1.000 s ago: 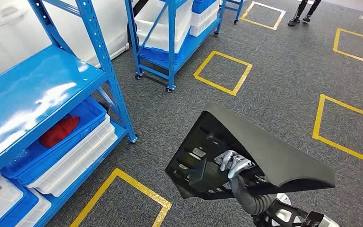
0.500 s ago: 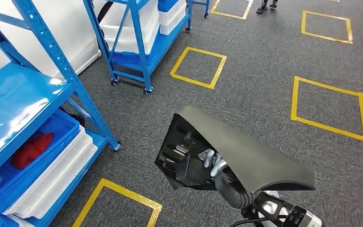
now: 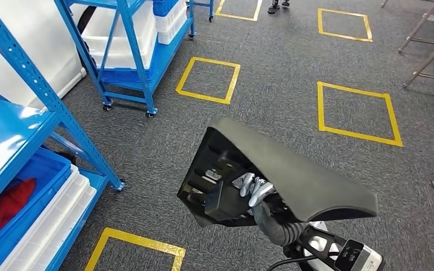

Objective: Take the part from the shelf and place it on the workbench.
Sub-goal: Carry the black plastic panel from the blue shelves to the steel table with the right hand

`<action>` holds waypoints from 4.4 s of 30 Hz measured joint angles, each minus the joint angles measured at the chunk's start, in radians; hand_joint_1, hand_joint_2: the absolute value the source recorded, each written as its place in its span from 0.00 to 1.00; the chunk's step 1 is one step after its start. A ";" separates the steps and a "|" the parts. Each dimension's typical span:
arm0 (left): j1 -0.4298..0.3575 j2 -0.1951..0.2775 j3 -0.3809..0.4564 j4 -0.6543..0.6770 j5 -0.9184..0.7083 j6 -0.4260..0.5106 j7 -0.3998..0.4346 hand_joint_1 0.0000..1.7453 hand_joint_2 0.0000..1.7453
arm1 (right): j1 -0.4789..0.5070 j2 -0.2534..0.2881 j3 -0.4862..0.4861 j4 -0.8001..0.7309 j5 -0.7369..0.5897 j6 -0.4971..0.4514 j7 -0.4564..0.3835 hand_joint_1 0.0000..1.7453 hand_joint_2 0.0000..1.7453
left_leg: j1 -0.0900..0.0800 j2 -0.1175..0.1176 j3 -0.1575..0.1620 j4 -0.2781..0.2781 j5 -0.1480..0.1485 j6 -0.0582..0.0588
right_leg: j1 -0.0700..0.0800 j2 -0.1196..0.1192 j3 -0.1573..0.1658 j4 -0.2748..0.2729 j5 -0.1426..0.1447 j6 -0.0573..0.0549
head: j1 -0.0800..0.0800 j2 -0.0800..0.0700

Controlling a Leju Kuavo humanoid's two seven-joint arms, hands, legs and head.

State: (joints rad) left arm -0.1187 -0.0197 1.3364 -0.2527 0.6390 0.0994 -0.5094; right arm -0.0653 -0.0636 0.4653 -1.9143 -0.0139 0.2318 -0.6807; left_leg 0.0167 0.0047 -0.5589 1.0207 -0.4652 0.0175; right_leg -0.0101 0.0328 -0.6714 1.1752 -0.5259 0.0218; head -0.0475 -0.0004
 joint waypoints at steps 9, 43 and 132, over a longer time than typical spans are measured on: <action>0.011 0.030 -0.006 -0.004 0.000 0.020 0.027 0.00 1.00 | 0.052 0.024 -0.103 -0.033 -0.006 -0.015 0.000 1.00 1.00 | -0.012 0.090 0.014 -0.001 -0.015 -0.012 | 0.016 -0.089 0.074 -0.144 0.071 -0.027 | 0.000 0.000; -0.005 -0.017 -0.015 -0.001 0.000 0.004 0.069 0.00 1.00 | -0.007 0.025 -0.147 0.071 0.014 -0.017 0.000 1.00 1.00 | -0.020 0.101 0.028 -0.007 -0.028 -0.025 | 0.021 -0.067 0.072 -0.164 0.086 -0.046 | 0.000 0.000; 0.008 0.001 -0.006 -0.001 0.000 -0.008 0.075 0.00 1.00 | -0.016 -0.020 -0.055 0.090 0.094 -0.191 0.000 1.00 1.00 | -0.006 0.063 0.022 -0.031 -0.007 -0.011 | -0.009 -0.064 0.018 -0.045 0.049 0.007 | 0.000 0.000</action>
State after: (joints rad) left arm -0.1111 -0.0191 1.3306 -0.2541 0.6394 0.0915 -0.4344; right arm -0.0816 -0.0833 0.4104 -1.8242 0.0796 0.0408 -0.6808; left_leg 0.0110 0.0678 -0.5367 0.9894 -0.4719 0.0062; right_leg -0.0193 -0.0312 -0.6530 1.1297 -0.4773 0.0286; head -0.0473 -0.0004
